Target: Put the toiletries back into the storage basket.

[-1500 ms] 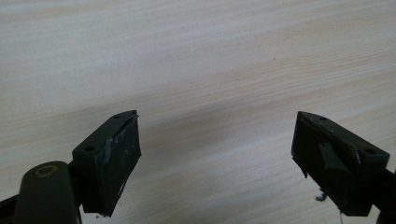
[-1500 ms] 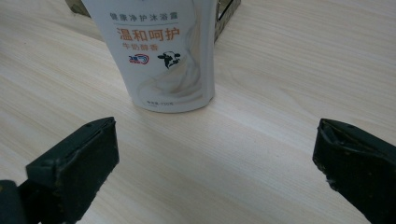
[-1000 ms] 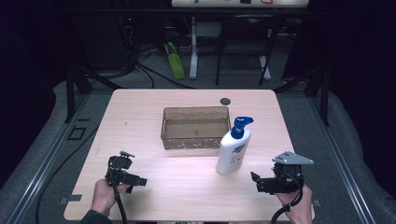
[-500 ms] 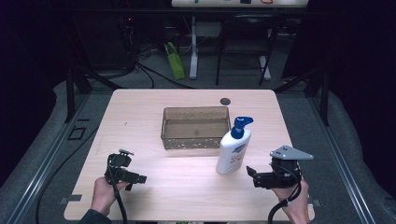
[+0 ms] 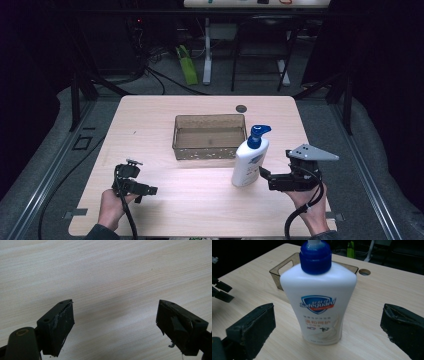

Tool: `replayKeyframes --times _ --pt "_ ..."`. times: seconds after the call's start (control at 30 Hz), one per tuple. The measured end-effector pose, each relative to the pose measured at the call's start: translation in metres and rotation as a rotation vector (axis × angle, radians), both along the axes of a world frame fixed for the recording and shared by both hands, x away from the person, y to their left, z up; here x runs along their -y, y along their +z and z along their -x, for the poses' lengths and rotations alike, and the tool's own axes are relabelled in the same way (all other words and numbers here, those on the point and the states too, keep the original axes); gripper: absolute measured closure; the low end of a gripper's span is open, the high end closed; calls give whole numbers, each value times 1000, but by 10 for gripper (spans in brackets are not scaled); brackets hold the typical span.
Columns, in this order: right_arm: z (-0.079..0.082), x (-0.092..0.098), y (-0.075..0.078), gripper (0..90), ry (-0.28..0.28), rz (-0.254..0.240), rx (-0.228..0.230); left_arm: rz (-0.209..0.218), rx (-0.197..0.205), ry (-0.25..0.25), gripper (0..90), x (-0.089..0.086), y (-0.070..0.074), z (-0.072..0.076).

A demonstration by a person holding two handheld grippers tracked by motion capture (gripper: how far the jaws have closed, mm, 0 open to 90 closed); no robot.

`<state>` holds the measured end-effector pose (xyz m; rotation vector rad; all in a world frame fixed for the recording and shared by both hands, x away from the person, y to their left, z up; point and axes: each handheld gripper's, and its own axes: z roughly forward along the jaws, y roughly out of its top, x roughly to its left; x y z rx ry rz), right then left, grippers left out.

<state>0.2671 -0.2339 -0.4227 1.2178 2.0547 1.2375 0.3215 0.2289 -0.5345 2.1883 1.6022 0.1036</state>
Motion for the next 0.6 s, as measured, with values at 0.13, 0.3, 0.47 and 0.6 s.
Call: replayKeyframes --times 0.13,0.3,0.47,0.6 --pt "-2 -3 2 0 11 -18 12 1 0 0 145 0 0 0" --pt "-5 -9 6 0 15 -38 37 14 5 6 139 -1 1 1" --pt "-9 -15 11 0 20 -62 64 14 5 0 139 0 0 1" --pt "-16 -22 11 0 29 -65 70 10 3 -3 139 0 0 1"
